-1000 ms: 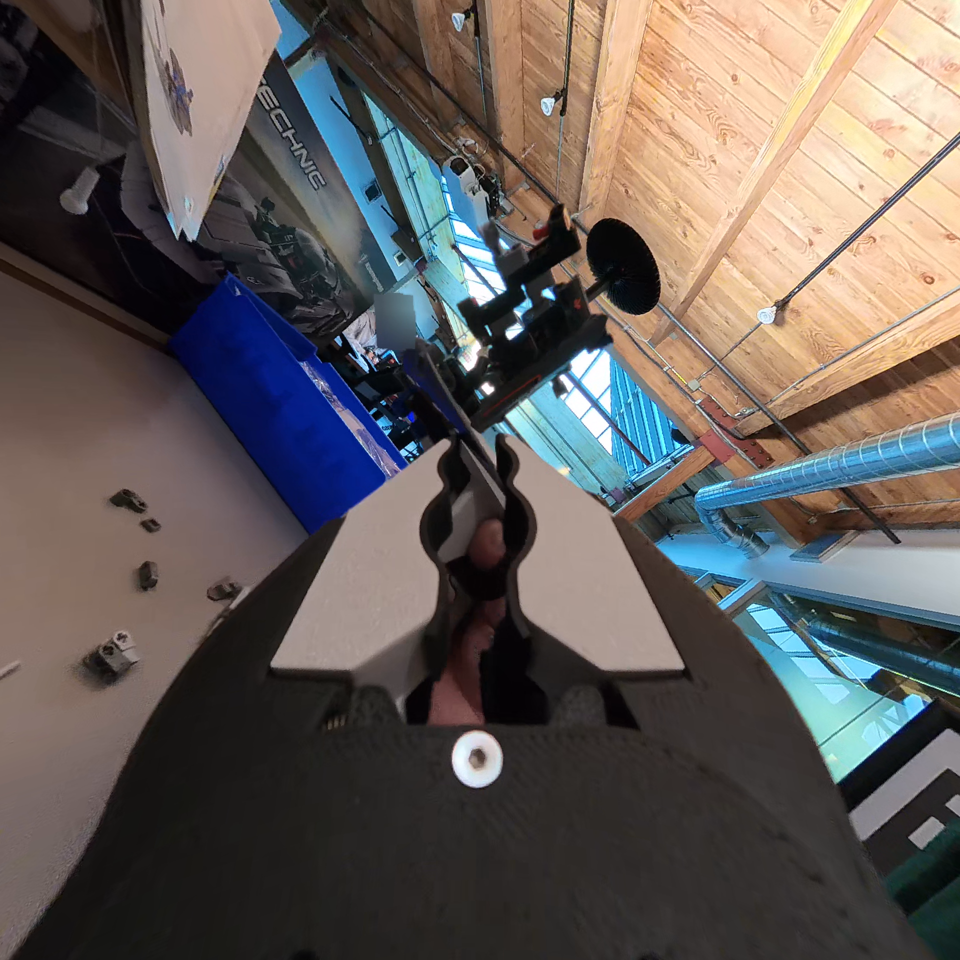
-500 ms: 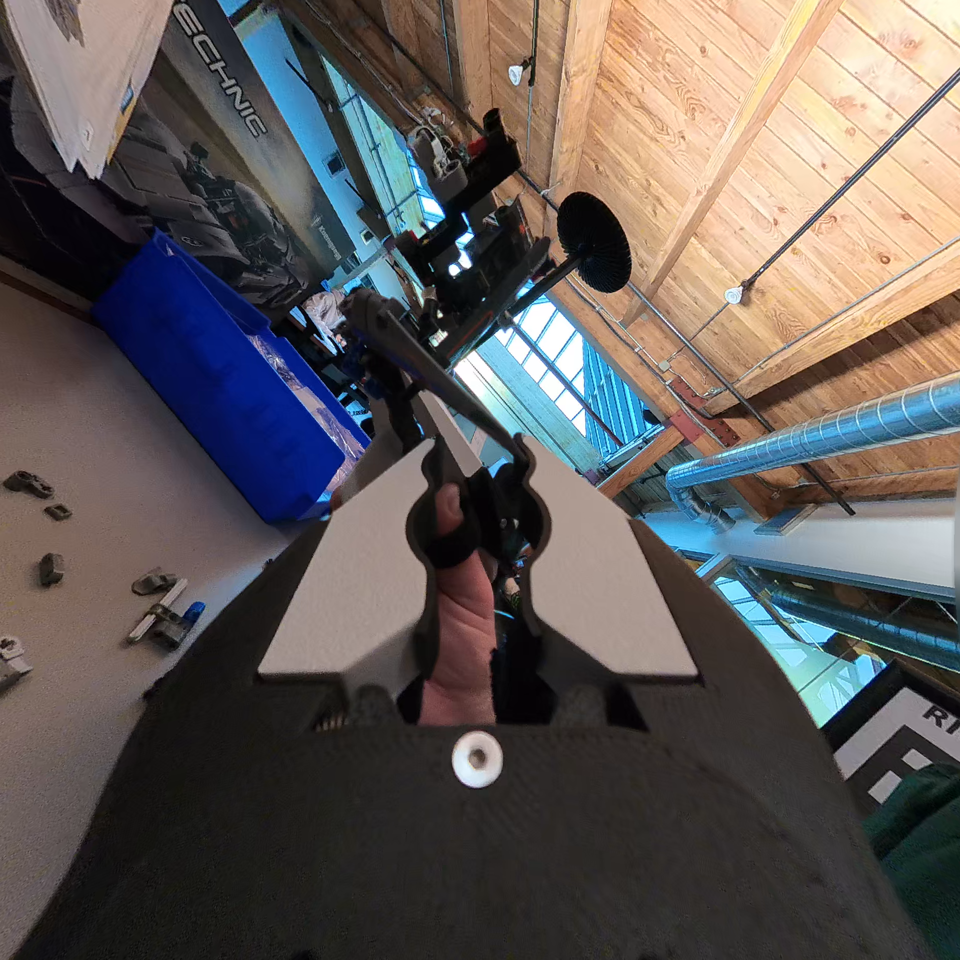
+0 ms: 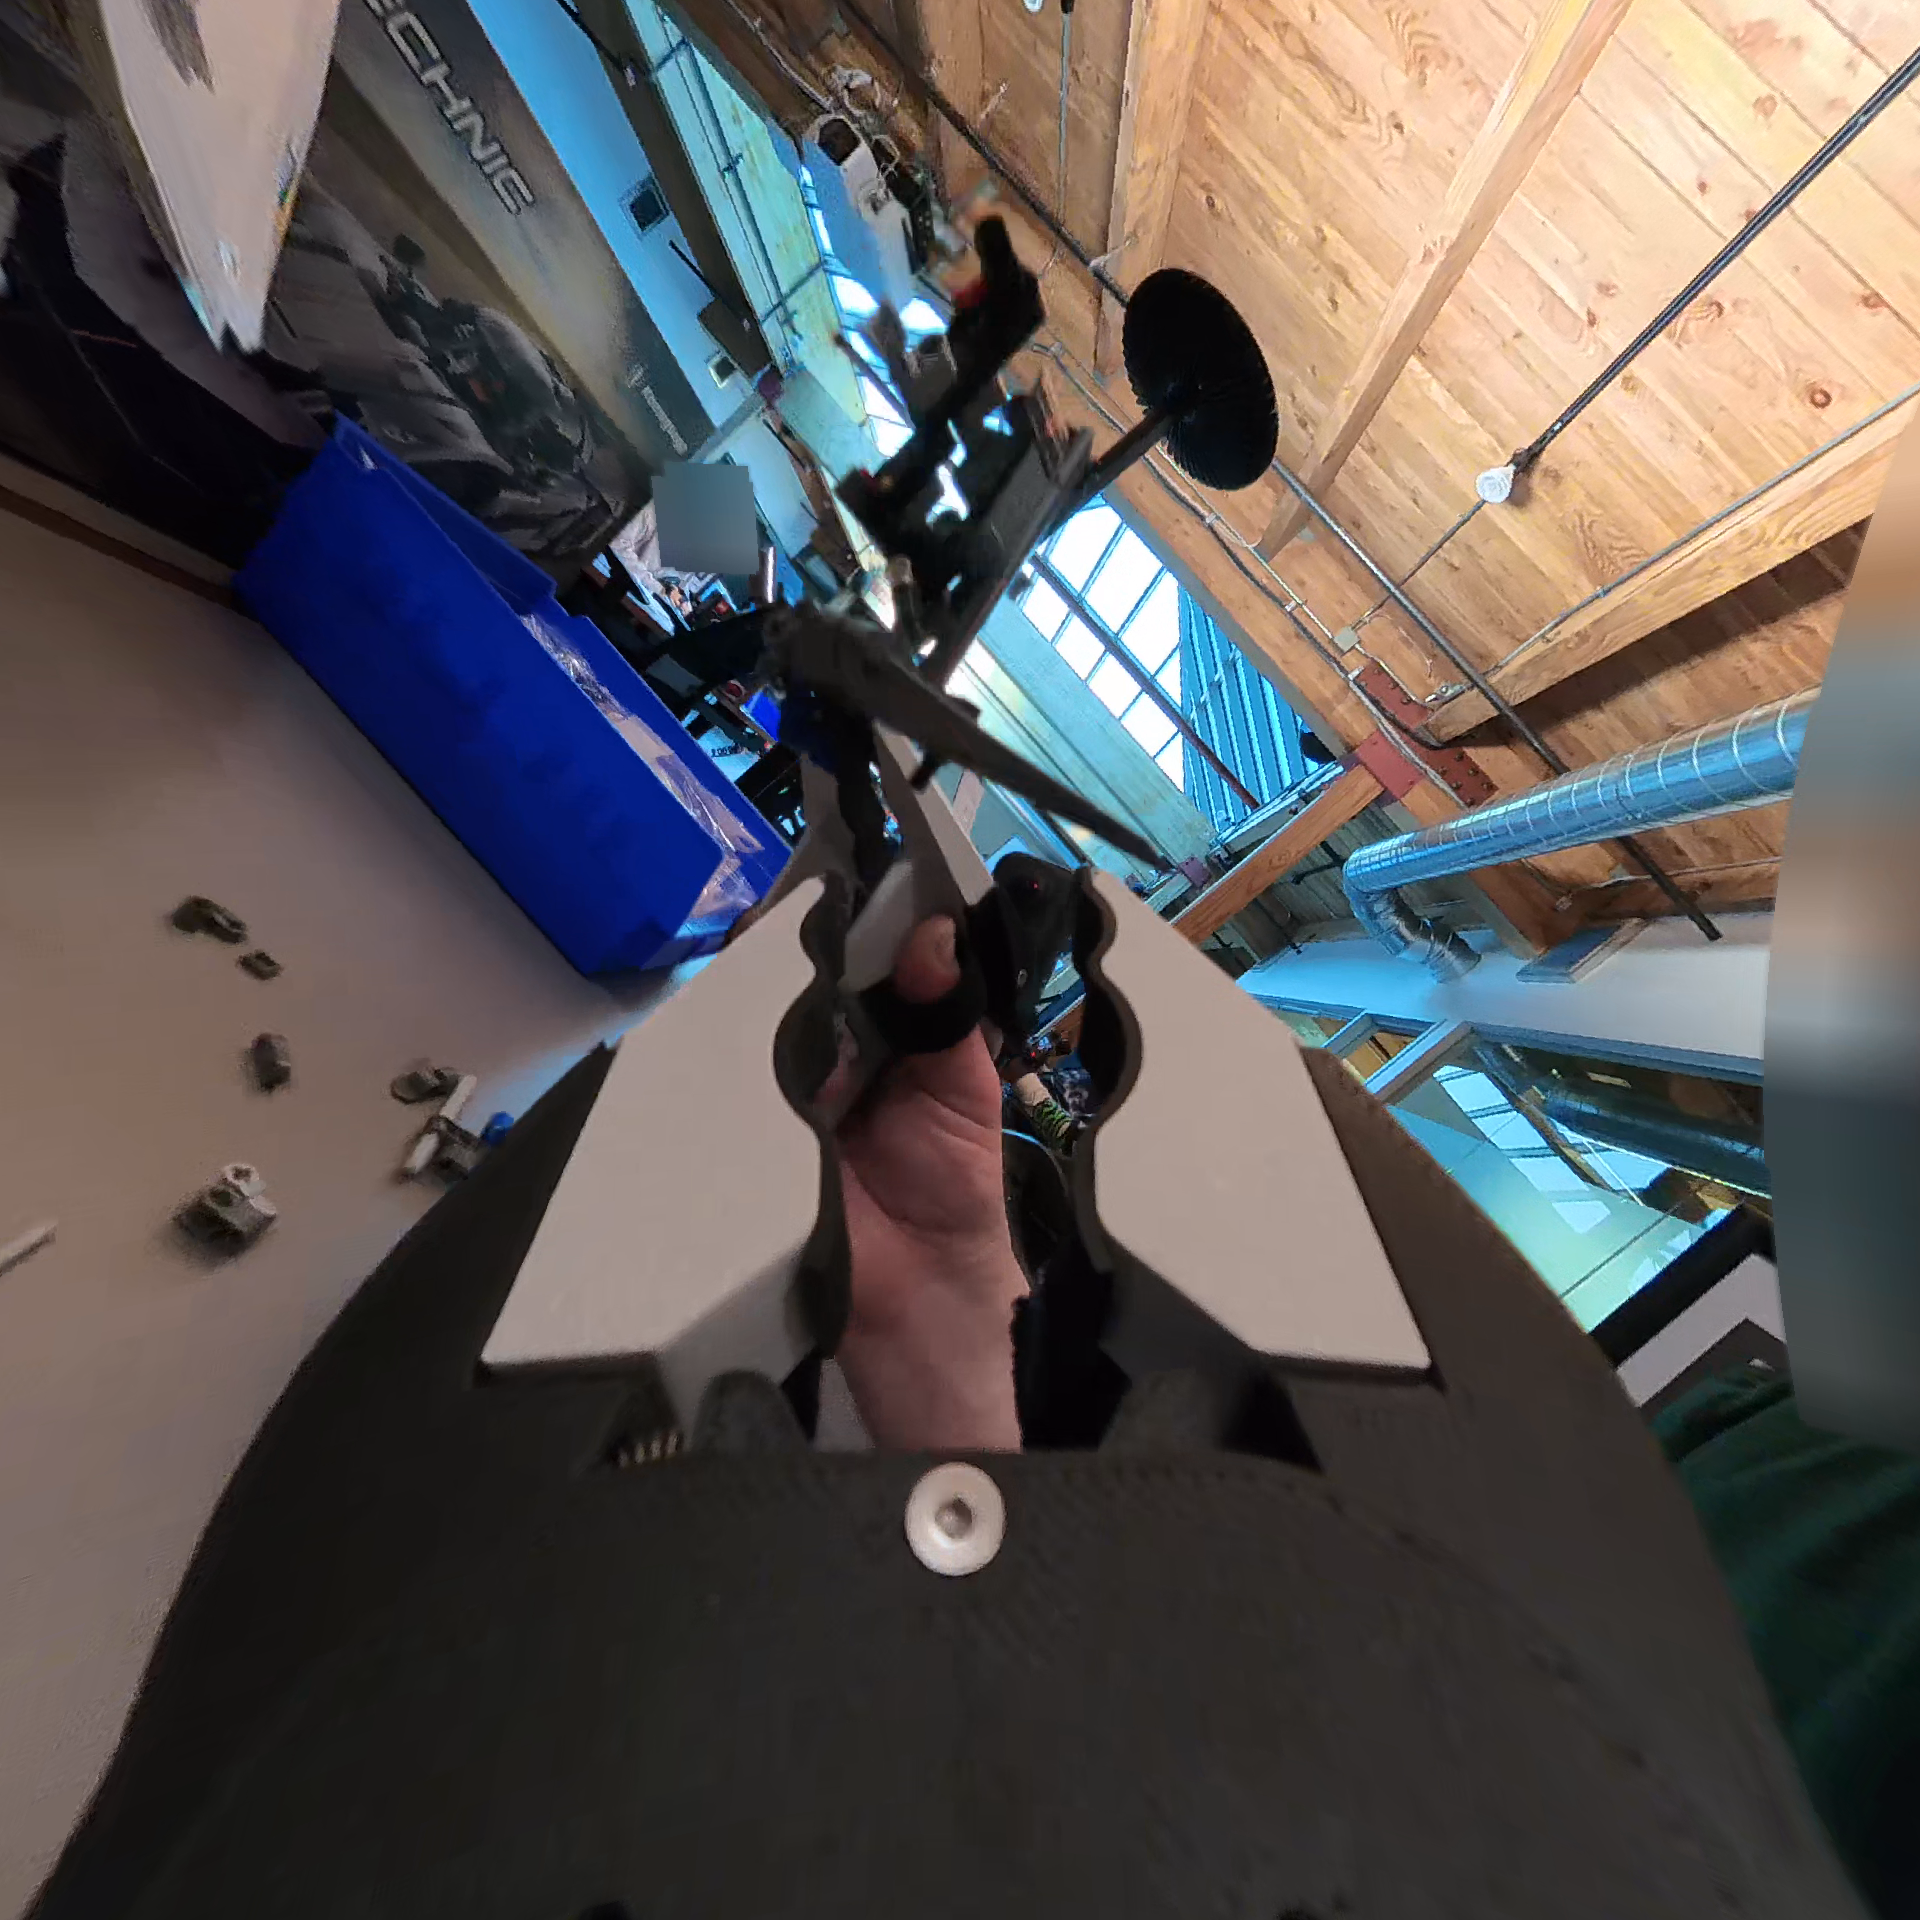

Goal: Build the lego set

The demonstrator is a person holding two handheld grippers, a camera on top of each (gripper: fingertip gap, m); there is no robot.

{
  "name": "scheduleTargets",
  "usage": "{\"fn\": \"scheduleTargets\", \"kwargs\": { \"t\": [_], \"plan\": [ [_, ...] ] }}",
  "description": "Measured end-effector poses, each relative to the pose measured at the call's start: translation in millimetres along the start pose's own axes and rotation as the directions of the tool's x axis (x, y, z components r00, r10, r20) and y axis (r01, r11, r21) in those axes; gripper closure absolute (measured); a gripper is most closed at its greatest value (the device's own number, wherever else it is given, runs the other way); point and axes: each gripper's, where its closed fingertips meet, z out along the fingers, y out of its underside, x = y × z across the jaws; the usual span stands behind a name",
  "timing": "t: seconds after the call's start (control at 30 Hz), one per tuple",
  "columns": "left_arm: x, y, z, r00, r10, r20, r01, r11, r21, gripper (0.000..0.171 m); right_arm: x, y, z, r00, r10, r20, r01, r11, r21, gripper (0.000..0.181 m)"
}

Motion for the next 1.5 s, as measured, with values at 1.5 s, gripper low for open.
{"fn": "scheduleTargets", "kwargs": {
  "t": [1.5],
  "plan": [
    [-12,-2,24,0.994,-0.109,-0.005,0.108,0.988,-0.114,0.167,-17,2,-11,0.980,-0.200,0.013,0.200,0.973,-0.118,0.136]
  ]
}}
